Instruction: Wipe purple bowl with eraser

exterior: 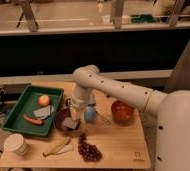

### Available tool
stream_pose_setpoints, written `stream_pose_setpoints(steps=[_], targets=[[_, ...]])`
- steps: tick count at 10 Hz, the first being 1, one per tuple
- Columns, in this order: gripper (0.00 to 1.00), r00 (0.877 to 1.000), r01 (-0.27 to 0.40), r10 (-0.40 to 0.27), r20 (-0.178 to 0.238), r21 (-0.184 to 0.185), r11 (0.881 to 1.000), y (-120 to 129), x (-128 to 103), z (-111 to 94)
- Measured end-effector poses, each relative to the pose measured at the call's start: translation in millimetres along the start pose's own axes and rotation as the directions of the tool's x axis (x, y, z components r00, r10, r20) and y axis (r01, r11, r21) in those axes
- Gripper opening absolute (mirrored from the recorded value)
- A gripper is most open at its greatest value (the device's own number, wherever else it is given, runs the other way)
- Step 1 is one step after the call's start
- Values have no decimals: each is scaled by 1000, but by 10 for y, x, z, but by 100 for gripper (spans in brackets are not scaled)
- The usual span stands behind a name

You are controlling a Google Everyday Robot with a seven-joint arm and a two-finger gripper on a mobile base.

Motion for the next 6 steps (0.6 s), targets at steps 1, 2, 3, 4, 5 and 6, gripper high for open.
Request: stream_pose_setpoints(steps=[1,2,3,4,5,6], targets=[[1,1000,-3,3,12,-8,1000,-34,18,38],[1,999,-5,5,34,-22,1000,-115,55,96],[1,998,-6,8,57,-35,999,-197,88,157],[1,997,-11,14,70,-42,999,-202,87,188],[1,996,-20,23,85,-46,999,-180,71,228],[1,996,-17,21,92,-45,999,-205,102,259]])
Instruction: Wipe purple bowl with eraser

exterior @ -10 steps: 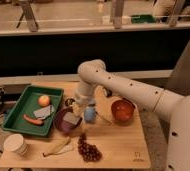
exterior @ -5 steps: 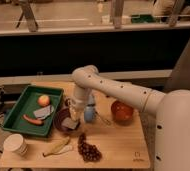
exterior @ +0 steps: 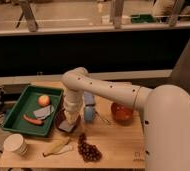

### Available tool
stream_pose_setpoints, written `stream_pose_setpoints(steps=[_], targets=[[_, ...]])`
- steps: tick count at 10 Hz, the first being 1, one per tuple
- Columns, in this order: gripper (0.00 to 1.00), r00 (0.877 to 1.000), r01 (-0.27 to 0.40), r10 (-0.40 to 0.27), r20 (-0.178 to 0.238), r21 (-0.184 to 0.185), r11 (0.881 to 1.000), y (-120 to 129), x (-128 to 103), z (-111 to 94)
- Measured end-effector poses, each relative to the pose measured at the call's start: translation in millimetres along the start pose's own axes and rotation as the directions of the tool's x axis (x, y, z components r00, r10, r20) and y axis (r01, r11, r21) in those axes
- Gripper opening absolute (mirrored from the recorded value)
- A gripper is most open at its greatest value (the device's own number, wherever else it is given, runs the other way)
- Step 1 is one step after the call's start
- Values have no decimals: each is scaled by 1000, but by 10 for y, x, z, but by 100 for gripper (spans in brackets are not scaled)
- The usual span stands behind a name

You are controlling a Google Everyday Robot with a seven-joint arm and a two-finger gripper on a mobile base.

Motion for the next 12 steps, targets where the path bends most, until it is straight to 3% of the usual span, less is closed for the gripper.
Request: stream_pose_setpoints(steps=[3,7,12], targets=[[1,1000,6,-6,-24,9,1000,-89,263,-3],[1,997,-22,23,-76,14,1000,100,523,-131],[1,988,-99,99,-121,-1,995,416,345,-390]])
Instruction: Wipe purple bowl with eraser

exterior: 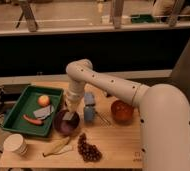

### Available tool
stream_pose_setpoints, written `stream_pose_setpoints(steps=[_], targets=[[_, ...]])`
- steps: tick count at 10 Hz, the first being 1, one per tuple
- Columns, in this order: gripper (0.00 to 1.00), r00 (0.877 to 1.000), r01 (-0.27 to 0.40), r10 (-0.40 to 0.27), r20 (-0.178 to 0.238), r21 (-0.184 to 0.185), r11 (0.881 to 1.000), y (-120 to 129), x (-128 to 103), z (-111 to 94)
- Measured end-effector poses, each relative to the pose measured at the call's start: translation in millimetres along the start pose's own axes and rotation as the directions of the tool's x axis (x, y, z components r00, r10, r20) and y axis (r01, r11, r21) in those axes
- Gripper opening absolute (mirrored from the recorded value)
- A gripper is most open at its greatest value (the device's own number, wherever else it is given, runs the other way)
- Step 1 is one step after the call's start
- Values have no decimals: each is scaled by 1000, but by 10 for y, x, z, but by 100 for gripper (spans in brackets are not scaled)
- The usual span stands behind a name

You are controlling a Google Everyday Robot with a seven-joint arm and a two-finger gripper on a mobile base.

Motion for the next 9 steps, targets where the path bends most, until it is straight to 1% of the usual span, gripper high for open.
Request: stream_pose_setpoints(steps=[2,3,4,6,7,9], targets=[[1,1000,-19,18,-11,-9,1000,83,-138,-156],[1,1000,-25,25,-3,-15,1000,124,-263,-211],[1,1000,-21,22,12,-19,1000,106,-353,-224],[1,999,-11,11,35,-14,1000,30,-475,-195],[1,998,-6,7,55,-10,1000,6,-578,-175],[1,997,14,-14,76,1,1000,-100,-645,-123]])
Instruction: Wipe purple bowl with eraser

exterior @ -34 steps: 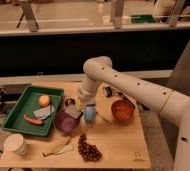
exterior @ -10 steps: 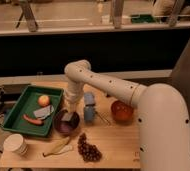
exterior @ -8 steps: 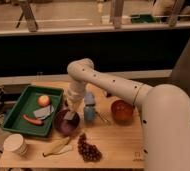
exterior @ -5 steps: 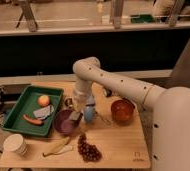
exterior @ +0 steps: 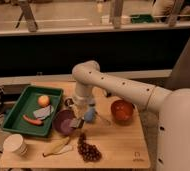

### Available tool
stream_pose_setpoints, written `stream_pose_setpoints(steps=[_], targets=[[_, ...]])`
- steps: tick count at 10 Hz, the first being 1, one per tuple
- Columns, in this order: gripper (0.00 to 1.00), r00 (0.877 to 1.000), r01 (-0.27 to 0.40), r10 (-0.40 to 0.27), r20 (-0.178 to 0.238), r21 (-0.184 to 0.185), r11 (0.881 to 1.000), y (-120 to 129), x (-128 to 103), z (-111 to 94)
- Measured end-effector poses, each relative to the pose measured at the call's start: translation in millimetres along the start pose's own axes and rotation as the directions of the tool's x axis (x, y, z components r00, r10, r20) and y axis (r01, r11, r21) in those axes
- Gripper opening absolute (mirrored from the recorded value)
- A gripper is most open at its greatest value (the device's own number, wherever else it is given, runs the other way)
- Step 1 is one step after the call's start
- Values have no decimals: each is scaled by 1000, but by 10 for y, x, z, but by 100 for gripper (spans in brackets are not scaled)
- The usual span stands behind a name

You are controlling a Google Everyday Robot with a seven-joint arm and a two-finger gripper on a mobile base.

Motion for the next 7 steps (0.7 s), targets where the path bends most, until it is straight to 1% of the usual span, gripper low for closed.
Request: stream_pose_setpoints(steps=[2,3,5,6,7], targets=[[1,999,44,-44,18,8,999,-174,4,47],[1,997,70,-70,22,13,997,-295,60,70],[1,992,124,-125,36,21,992,-550,215,136],[1,987,154,-155,47,27,988,-678,325,186],[1,984,169,-171,56,33,985,-732,394,247]])
